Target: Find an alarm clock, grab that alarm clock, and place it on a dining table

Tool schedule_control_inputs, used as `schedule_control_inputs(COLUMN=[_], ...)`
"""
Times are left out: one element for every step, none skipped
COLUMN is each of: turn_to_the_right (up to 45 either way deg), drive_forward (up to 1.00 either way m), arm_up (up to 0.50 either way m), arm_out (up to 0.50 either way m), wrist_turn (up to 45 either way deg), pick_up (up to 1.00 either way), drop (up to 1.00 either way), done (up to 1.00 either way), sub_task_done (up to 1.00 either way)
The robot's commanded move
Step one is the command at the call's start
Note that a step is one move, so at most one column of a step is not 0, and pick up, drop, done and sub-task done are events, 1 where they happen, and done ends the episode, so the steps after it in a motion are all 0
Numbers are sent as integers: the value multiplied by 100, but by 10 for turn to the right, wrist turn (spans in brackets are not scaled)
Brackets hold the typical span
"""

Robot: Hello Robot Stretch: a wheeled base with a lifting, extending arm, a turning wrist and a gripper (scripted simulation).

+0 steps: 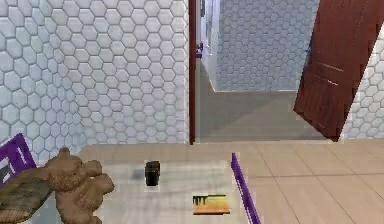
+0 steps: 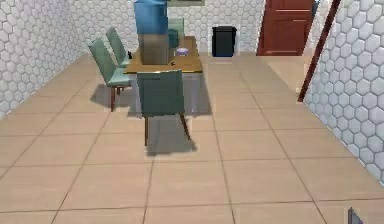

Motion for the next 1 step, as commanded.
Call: schedule_control_inputs(turn_to_the_right=[-450], drive_forward=[0], arm_up=[0], arm_out=[0], wrist_turn=[0], pick_up=[0], drop=[0], done=[0], sub_task_done=[0])
